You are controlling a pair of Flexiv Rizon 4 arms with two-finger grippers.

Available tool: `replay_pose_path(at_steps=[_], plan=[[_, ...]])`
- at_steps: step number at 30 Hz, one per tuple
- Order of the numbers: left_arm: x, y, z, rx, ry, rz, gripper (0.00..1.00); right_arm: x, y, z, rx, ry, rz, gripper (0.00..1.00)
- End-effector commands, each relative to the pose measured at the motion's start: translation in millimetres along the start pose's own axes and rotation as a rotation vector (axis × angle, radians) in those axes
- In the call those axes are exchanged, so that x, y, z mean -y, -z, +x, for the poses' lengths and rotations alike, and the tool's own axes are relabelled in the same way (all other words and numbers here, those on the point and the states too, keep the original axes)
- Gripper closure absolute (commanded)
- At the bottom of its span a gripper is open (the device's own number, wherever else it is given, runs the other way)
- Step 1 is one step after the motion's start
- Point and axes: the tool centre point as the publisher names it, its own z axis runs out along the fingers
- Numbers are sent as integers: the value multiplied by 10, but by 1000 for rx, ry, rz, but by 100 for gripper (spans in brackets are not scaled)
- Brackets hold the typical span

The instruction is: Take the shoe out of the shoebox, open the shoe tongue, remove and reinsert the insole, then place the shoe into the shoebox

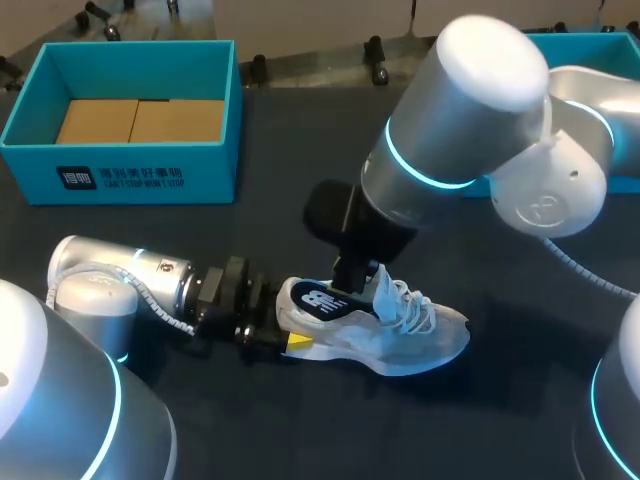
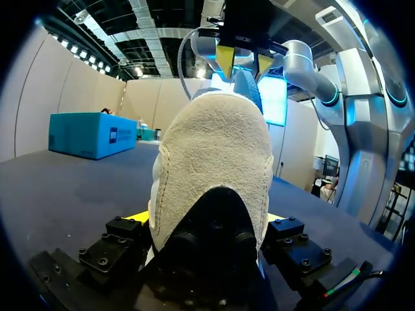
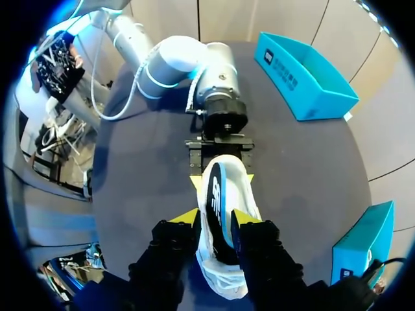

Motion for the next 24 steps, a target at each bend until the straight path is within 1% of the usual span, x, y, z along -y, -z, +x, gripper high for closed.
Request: replay_pose_path(at_steps=[1, 4, 13, 19, 24], plan=[[-13, -9, -7, 1, 0, 0, 100, 2, -47, -21, -19, 13, -6, 66], [-13, -9, -7, 1, 0, 0, 100, -10, -65, -18, -44, 18, -1, 62], [-13, -9, -7, 1, 0, 0, 100, 21, -130, -108, -140, 44, -14, 63], [-13, -9, -7, 1, 0, 0, 100, 18, -179, -128, -177, 50, -21, 56], [-13, -9, -7, 1, 0, 0, 100, 40, -233, -119, -217, 41, -20, 55]])
